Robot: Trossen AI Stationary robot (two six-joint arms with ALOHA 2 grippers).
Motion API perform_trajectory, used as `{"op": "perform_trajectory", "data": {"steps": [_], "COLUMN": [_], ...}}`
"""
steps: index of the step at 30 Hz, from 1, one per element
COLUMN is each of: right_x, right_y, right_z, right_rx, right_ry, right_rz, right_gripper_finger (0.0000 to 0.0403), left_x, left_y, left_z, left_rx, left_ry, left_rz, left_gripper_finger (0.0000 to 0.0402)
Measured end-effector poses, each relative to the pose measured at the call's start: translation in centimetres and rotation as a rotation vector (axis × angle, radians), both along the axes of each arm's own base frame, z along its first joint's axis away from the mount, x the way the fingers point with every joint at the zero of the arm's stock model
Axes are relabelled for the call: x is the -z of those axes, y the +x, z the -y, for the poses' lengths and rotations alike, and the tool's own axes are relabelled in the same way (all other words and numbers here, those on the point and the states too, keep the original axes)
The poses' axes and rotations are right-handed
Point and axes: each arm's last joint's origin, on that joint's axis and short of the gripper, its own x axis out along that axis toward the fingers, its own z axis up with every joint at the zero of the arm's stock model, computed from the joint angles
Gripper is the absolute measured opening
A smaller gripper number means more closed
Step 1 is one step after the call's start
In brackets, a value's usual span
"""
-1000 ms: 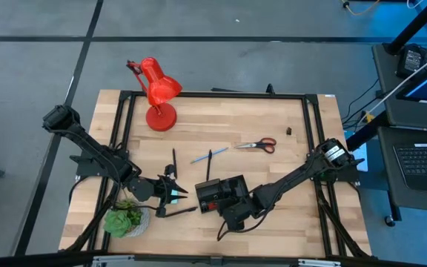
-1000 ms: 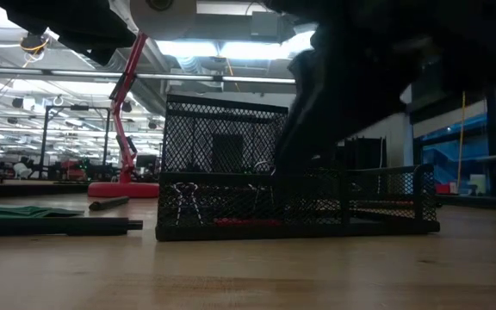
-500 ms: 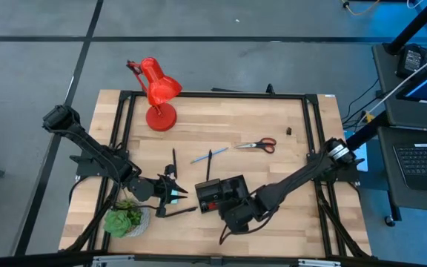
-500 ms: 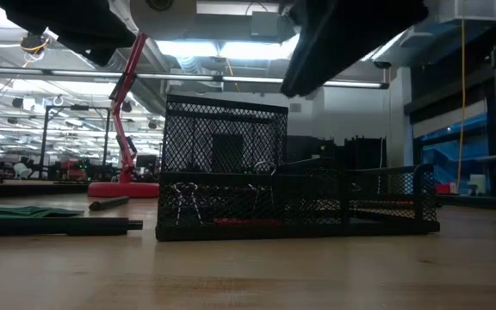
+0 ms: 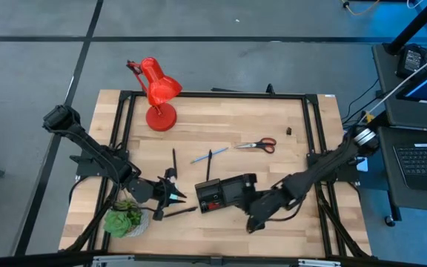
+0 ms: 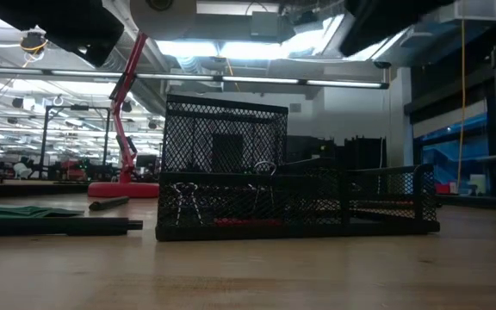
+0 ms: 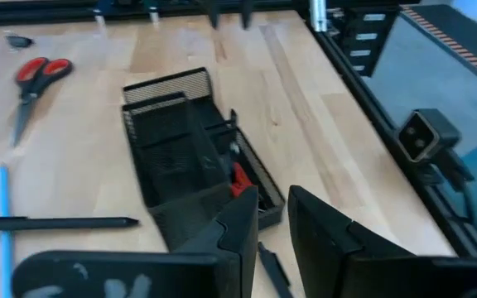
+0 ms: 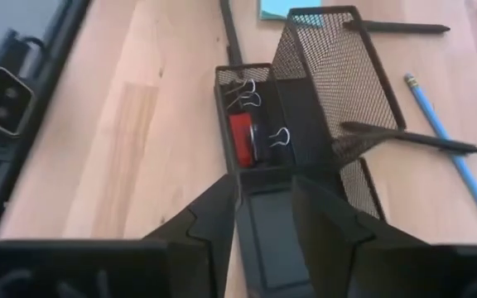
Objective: Pick and place office supplies into organizer
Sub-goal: Put the bottom black pen into the black desk organizer
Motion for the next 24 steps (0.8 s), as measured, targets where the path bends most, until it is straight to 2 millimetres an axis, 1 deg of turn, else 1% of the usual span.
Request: {"op": "perform_trajectory", "data": {"steps": [4, 9, 13, 17, 21, 24], "right_x": [1.0, 1.7, 2.0, 2.8, 4.4, 5.5], "right_y": [-2.4, -5.5, -7.9, -10.0, -11.9, -12.9], "right_z": [1.5, 3.6, 5.3, 6.6, 7.9, 8.6], "right_rx": [0.002, 0.003, -0.013, -0.033, -0.04, -0.022], "right_ry": [0.051, 0.13, 0.174, 0.203, 0.221, 0.271], "right_rz": [0.071, 0.191, 0.291, 0.39, 0.439, 0.487], "right_gripper_finger": [0.0122, 0.0122, 0.0122, 0.0122, 0.0122, 0.0122], "left_x": [0.0, 0.1, 0.0, 0.0, 0.0, 0.0], "left_y": [-0.1, -0.1, -0.1, -0.1, 0.0, 0.0], "left_z": [0.2, 0.3, 0.3, 0.3, 0.2, 0.2], "left_rx": [0.045, 0.102, 0.117, 0.117, 0.095, 0.086], "left_ry": [-0.016, -0.003, 0.022, 0.023, 0.032, 0.044], "left_rz": [-0.015, -0.021, -0.008, -0.008, -0.002, 0.003], "left_gripper_finger": [0.0065, 0.0065, 0.0065, 0.0065, 0.0065, 0.0072]}}
